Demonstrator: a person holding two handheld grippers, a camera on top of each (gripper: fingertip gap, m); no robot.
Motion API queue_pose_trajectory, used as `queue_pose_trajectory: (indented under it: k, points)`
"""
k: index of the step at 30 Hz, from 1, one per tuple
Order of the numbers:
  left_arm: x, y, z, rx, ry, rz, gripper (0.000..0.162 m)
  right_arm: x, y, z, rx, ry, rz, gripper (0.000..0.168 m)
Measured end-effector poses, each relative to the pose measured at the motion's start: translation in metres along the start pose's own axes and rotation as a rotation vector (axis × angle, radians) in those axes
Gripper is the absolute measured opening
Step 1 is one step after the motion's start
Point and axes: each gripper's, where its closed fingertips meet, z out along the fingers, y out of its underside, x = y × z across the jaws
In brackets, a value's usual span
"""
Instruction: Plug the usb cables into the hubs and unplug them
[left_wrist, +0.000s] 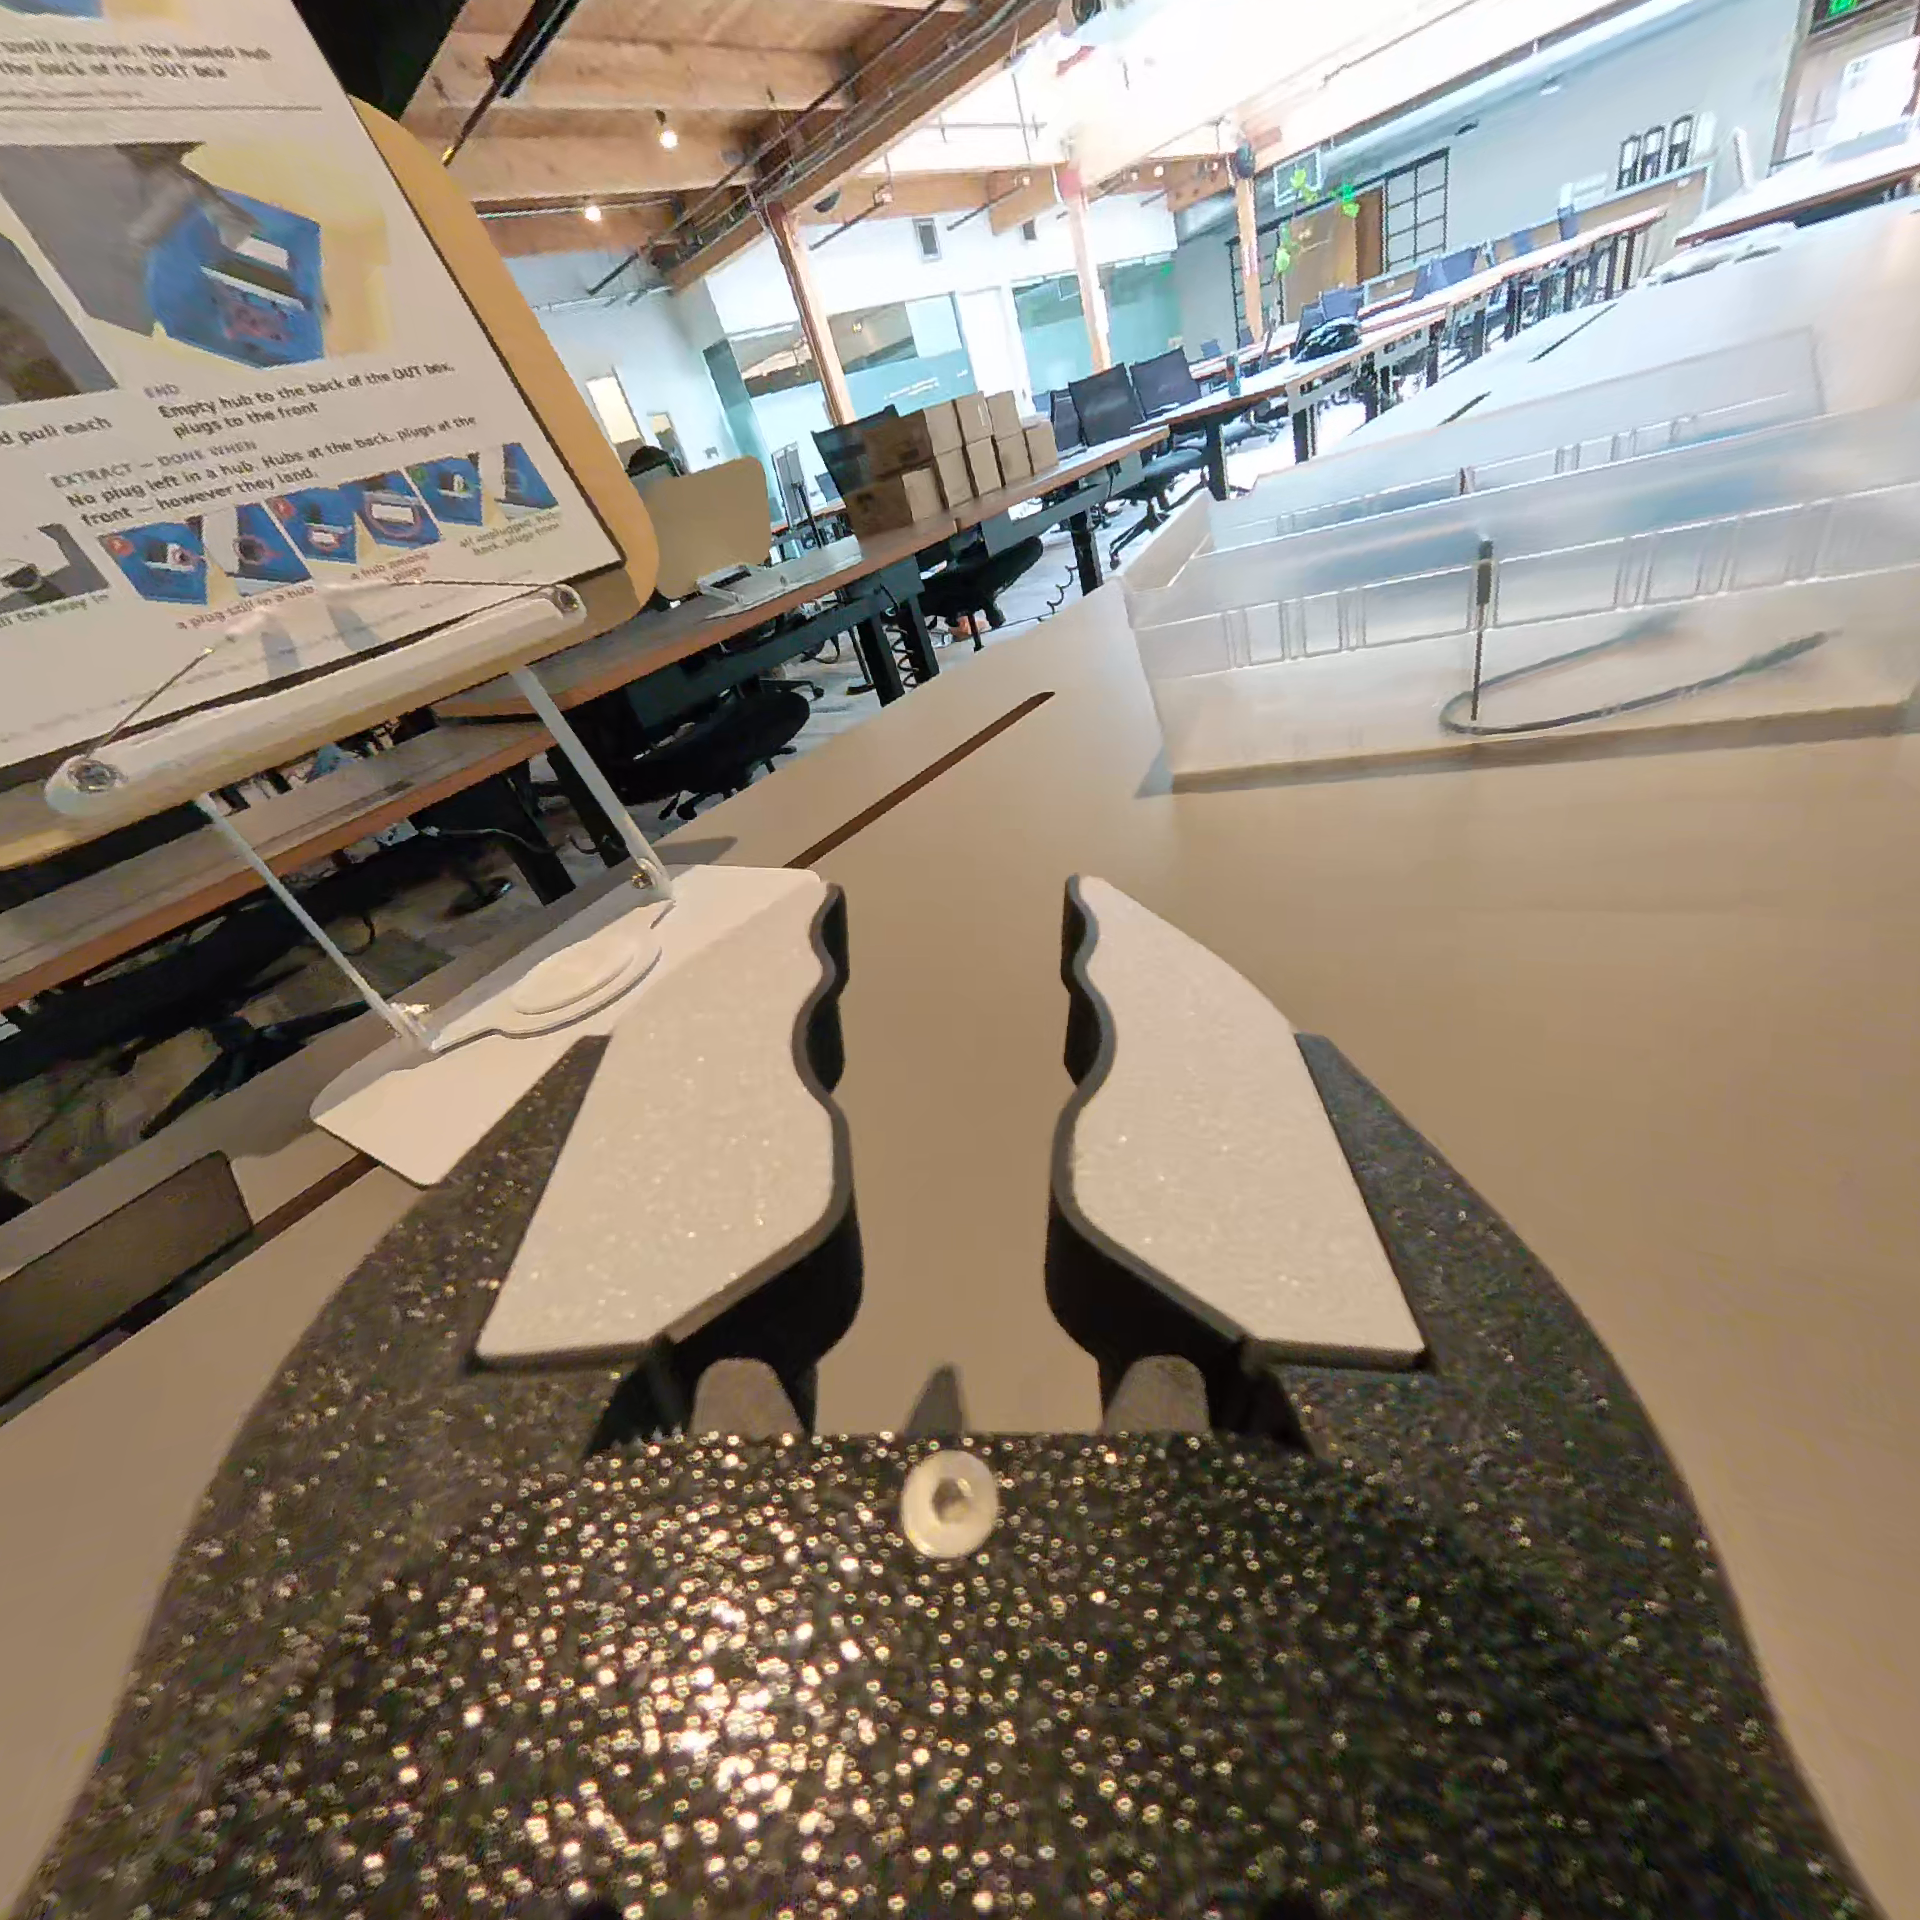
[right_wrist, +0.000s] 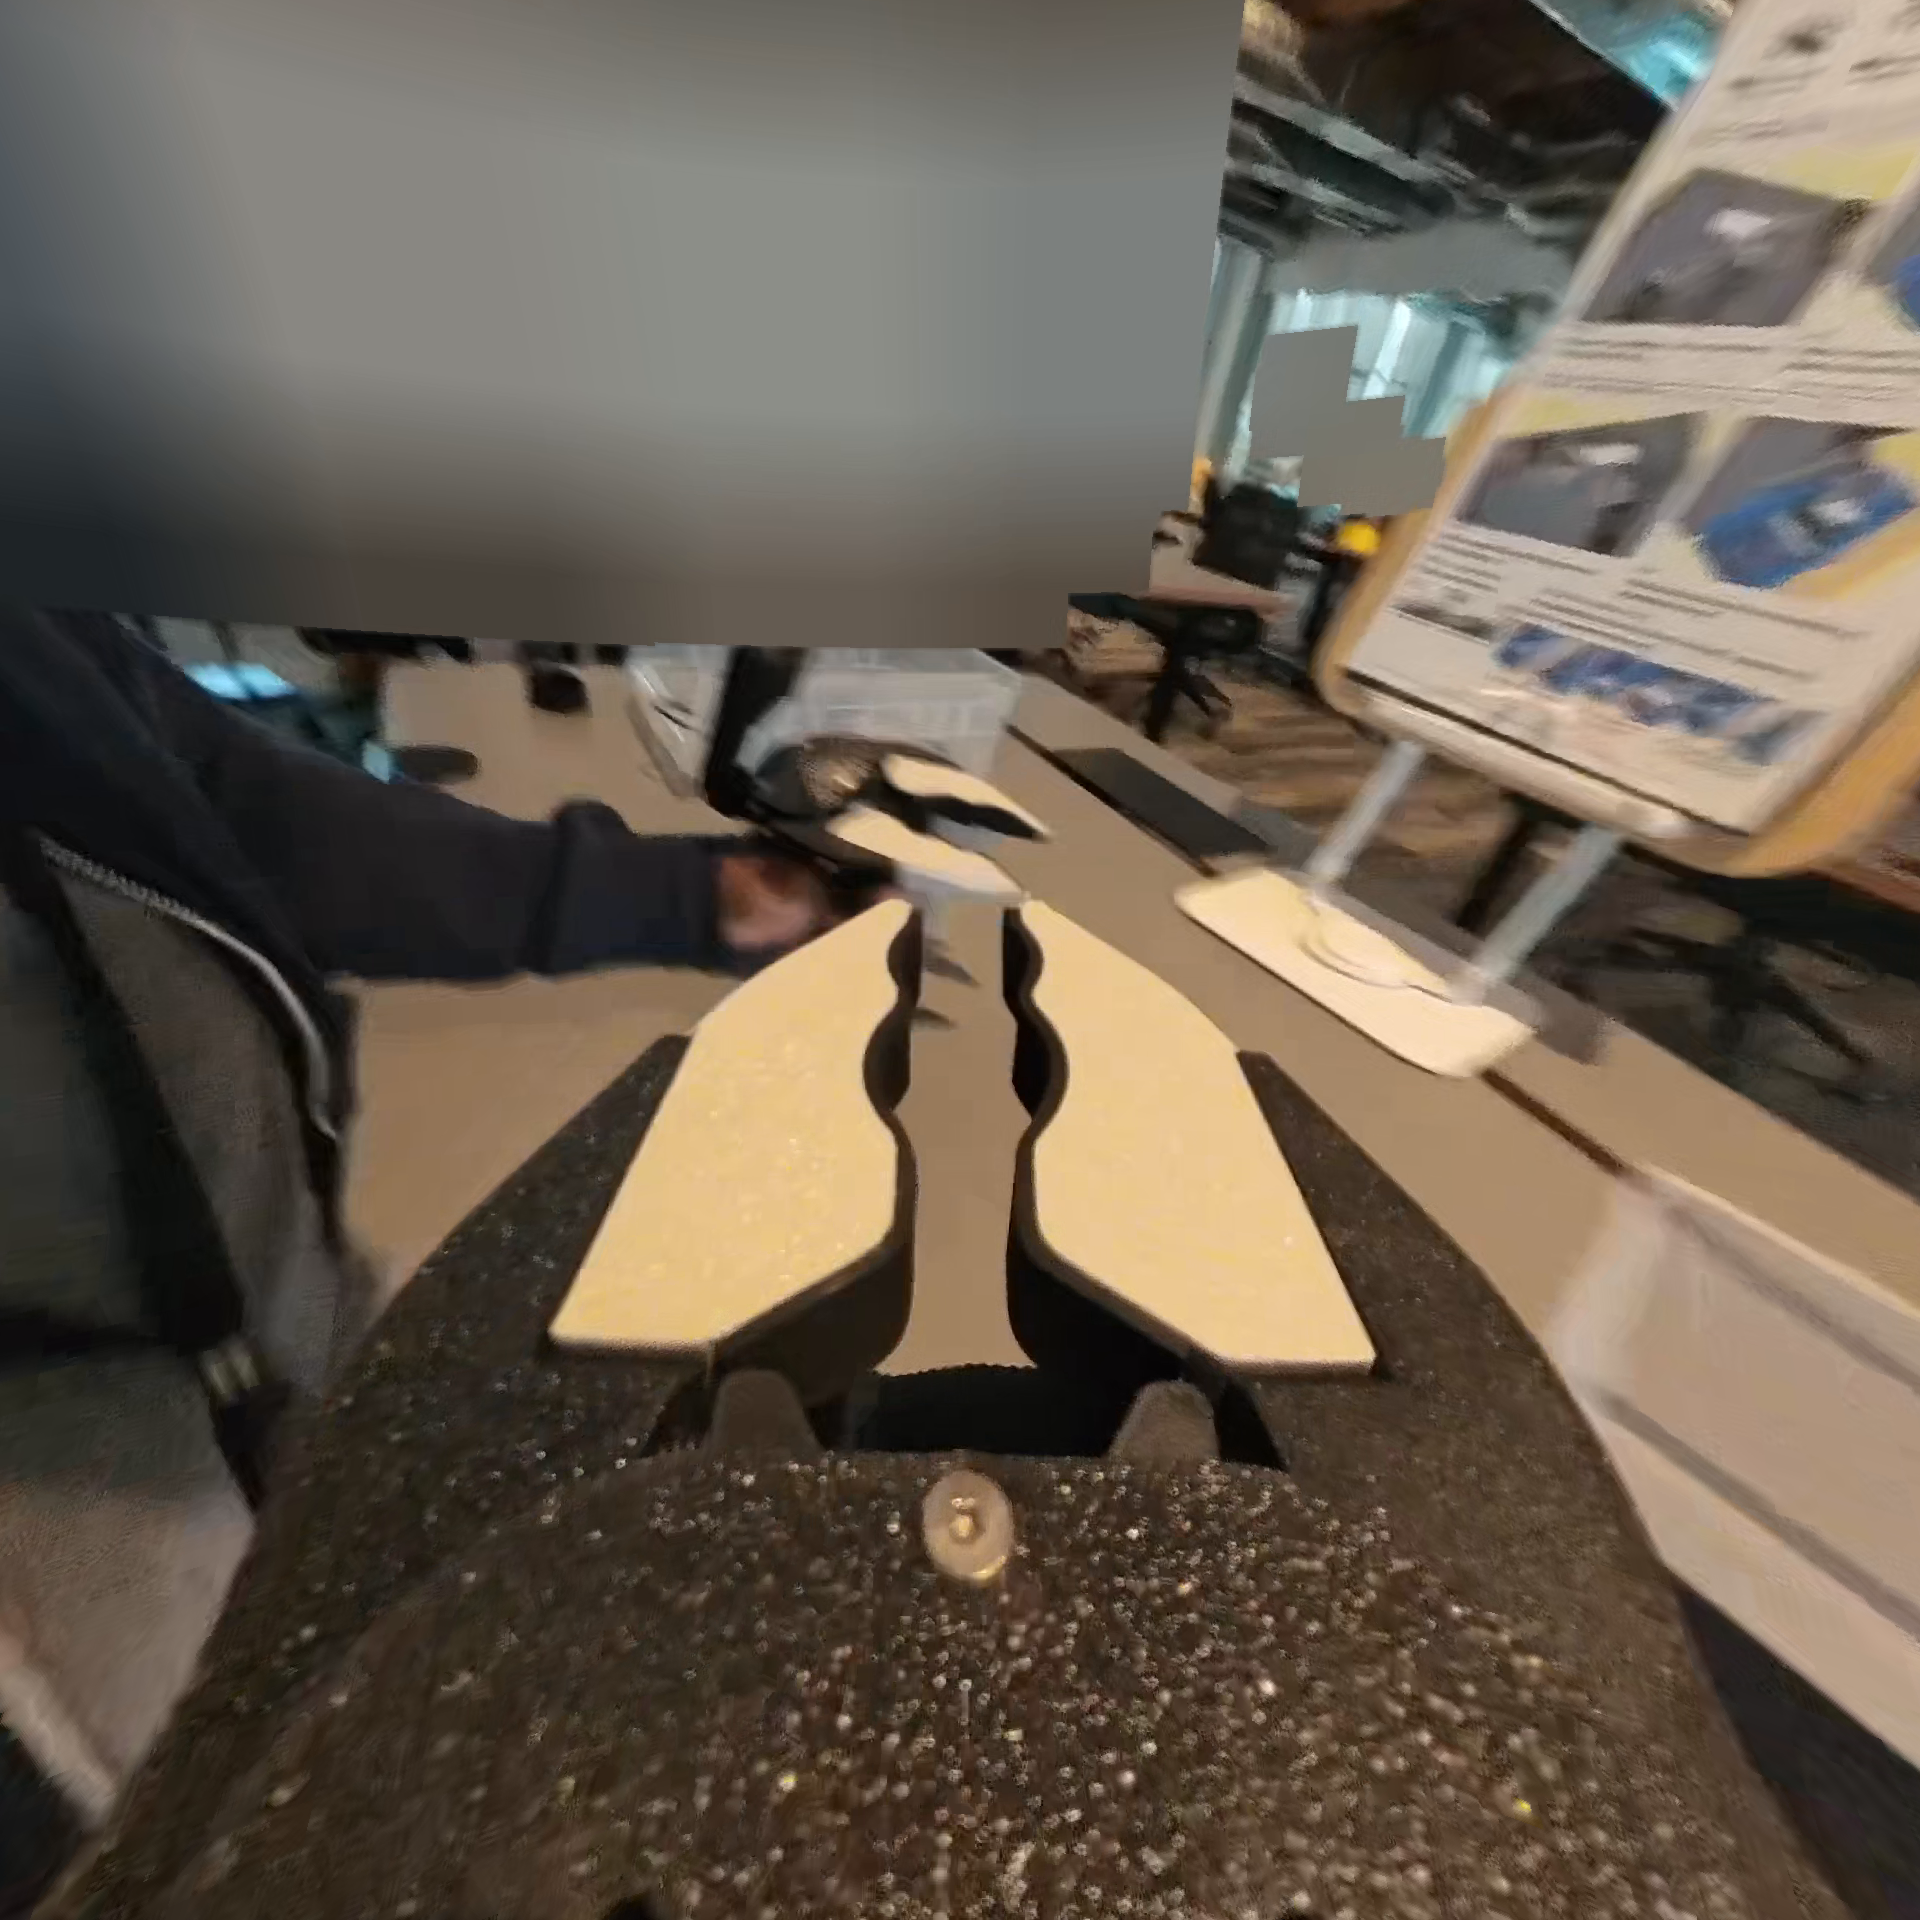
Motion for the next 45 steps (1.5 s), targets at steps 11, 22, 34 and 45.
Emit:
queue_pose_trajectory:
  k: [11, 22, 34, 45]
  points:
    - [0.020, 0.005, 0.003, -0.040, 0.082, 0.090, 0.038, 0.152, 0.162, -0.158, -1.055, -0.085, 0.156, 0.029]
    - [0.011, 0.004, -0.003, -0.027, 0.053, 0.057, 0.037, 0.173, 0.229, -0.170, -1.435, -0.043, 0.080, 0.044]
    - [0.014, 0.002, -0.005, -0.023, 0.059, 0.055, 0.035, 0.172, 0.242, -0.172, -1.552, -0.024, 0.240, 0.015]
    - [0.012, -0.006, -0.010, 0.005, 0.035, 0.052, 0.034, 0.174, 0.213, -0.199, -1.568, 0.089, 0.188, 0.015]
